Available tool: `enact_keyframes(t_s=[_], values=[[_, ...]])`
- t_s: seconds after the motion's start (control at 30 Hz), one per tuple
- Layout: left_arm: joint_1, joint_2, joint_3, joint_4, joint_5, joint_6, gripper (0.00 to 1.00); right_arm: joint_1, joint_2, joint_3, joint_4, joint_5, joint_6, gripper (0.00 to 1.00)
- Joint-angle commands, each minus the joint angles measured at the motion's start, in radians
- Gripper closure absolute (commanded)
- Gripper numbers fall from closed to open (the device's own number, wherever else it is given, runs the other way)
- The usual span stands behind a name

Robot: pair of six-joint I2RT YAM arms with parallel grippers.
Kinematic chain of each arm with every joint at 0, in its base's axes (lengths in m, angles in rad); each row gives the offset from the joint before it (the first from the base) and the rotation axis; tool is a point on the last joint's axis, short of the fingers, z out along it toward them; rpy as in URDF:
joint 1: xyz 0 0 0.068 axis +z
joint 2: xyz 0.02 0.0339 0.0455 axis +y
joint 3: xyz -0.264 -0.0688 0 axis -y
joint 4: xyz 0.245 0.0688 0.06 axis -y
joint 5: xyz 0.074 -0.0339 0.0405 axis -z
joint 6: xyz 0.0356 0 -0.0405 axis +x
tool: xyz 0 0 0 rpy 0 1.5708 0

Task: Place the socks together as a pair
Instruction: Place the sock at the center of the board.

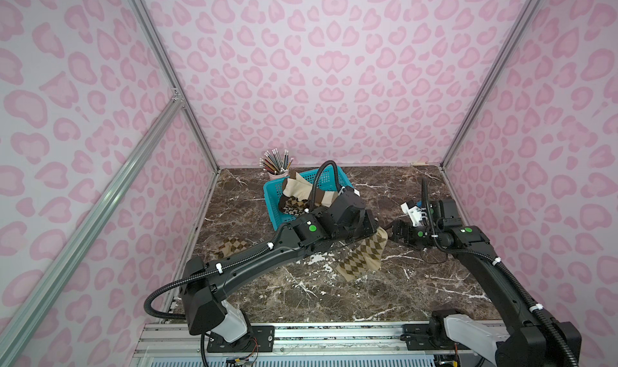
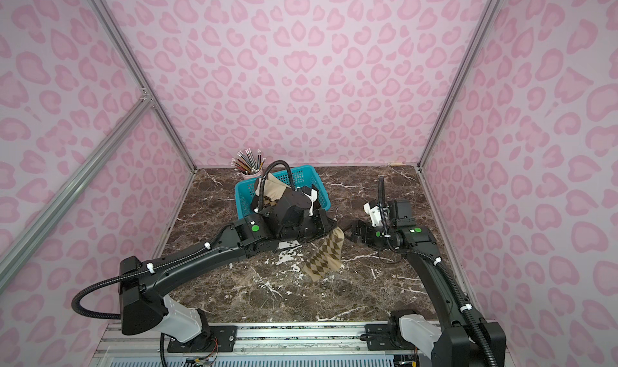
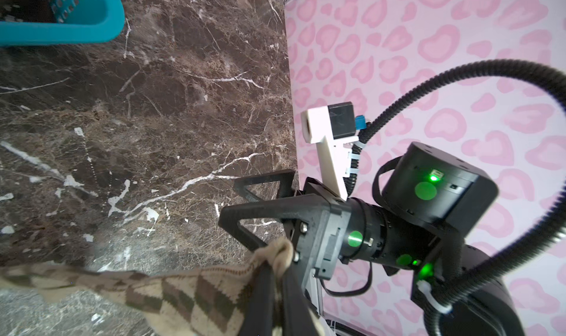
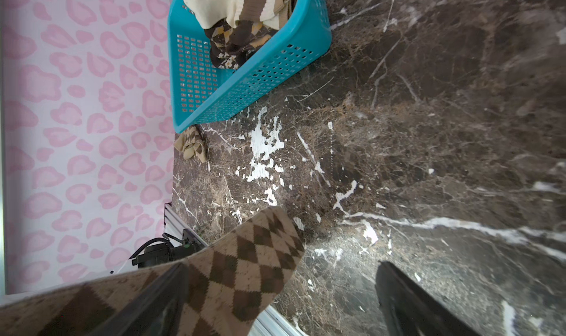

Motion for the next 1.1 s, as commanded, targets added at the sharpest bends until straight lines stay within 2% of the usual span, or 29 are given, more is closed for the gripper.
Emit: enact_keyframes(t_s=[0.0,0.23,0.4,0.53,0.67,0.77,0.83,0.93,1.07], values=[[0.005,0.035,0.012,0.033,-0.013,0.005,0.95,-0.01,0.002,0.026,-0.019,0.049,-0.005,0.01],[0.012,0.048,-0.037,0.104,-0.015,0.009,0.96,-0.032,0.006,0.012,-0.025,0.069,-0.001,0.01],[0.006,0.015,-0.033,0.261,0.114,0.148,0.95,-0.07,-0.009,-0.029,-0.009,0.065,0.019,0.01],[0.004,0.041,0.089,0.262,0.165,0.245,0.95,-0.12,-0.007,0.006,-0.036,0.11,0.016,0.01],[0.004,0.118,0.228,0.334,0.241,0.278,0.93,-0.168,0.005,0.095,-0.079,0.196,0.02,0.02],[0.003,0.201,0.364,0.323,0.279,0.302,0.93,-0.202,0.03,0.18,-0.111,0.25,0.025,0.02],[0.002,0.238,0.389,0.318,0.302,0.319,0.94,-0.216,0.046,0.235,-0.13,0.28,0.025,0.01],[0.003,0.186,0.197,0.383,0.279,0.316,0.94,-0.225,0.058,0.268,-0.14,0.291,0.023,0.01],[0.008,0.029,-0.239,0.533,0.236,0.262,0.94,-0.227,0.045,0.203,-0.108,0.241,0.022,0.01]])
